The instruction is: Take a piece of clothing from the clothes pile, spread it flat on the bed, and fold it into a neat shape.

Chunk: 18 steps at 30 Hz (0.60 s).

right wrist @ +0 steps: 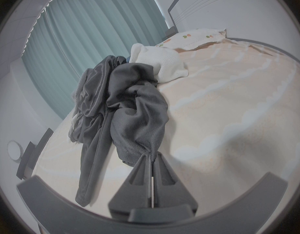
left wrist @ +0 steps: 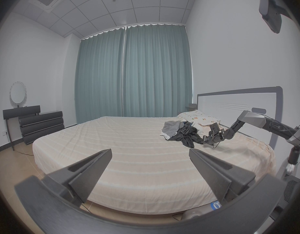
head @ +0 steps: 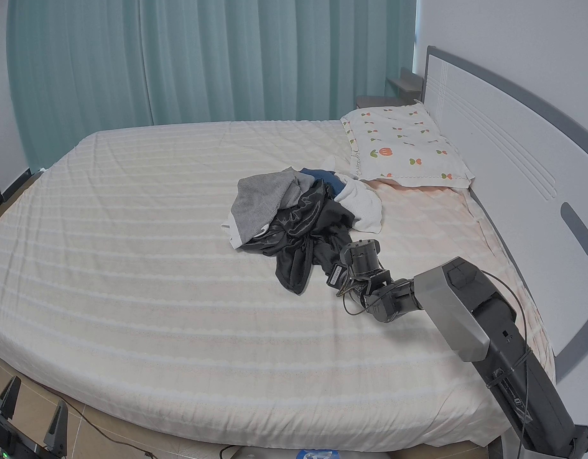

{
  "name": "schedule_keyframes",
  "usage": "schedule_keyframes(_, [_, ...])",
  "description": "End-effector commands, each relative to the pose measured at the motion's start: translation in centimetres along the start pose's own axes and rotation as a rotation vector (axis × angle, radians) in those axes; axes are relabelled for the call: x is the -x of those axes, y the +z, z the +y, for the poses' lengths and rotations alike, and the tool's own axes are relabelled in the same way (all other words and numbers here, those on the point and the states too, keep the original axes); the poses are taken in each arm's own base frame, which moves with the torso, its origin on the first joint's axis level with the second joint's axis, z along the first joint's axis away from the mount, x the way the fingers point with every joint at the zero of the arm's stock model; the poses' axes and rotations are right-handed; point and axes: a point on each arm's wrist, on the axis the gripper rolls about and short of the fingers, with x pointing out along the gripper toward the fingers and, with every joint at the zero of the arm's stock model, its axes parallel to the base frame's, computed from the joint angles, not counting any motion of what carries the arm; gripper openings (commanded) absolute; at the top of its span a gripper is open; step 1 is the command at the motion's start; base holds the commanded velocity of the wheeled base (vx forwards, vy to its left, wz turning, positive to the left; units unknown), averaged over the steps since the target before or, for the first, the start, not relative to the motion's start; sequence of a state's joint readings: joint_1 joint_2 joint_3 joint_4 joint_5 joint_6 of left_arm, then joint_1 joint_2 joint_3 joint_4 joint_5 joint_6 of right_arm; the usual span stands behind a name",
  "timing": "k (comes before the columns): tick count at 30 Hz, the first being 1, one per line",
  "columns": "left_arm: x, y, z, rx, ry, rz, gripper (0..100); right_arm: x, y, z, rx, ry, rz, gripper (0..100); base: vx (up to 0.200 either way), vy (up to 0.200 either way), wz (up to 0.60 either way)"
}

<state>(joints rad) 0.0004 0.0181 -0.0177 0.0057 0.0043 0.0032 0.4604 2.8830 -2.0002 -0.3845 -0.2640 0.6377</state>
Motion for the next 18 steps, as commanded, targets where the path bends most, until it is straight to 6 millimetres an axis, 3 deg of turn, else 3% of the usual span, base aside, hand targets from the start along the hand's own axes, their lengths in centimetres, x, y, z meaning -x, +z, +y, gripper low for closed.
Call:
schedule_keyframes(1, [-0.1,-0.5,0.0,0.0,0.0,0.014,100,0.9,1.6,1.0,-0.009,-0.004,-0.039,0,0.0,0.0,0.0])
schedule_keyframes(5, [-0.1,-0.5,0.0,0.0,0.003,0.014,100,3.1,2.6,2.1,0.002,-0.023,-0.035,0,0.0,0.0,0.0])
schedule_keyframes(11, [-0.1,-0.5,0.0,0.0,0.003,0.015,100,8.8,2.1,2.1,0.05,-0.013,0.109,0,0.0,0.0,0.0])
schedule_keyframes(14, [-0.1,-0.5,0.0,0.0,0.003,0.015,100,8.8,2.1,2.1,0.05,-0.013,0.109,0,0.0,0.0,0.0])
schedule_keyframes(15, [-0.1,-0.5,0.0,0.0,0.003,0.015,100,13.0,1.9,1.3,0.062,0.041,0.188,0,0.0,0.0,0.0])
schedule_keyframes(18, [-0.1,-0.5,0.0,0.0,0.003,0.015,100,16.4,1.4,0.4,0.083,0.077,0.205,0,0.0,0.0,0.0])
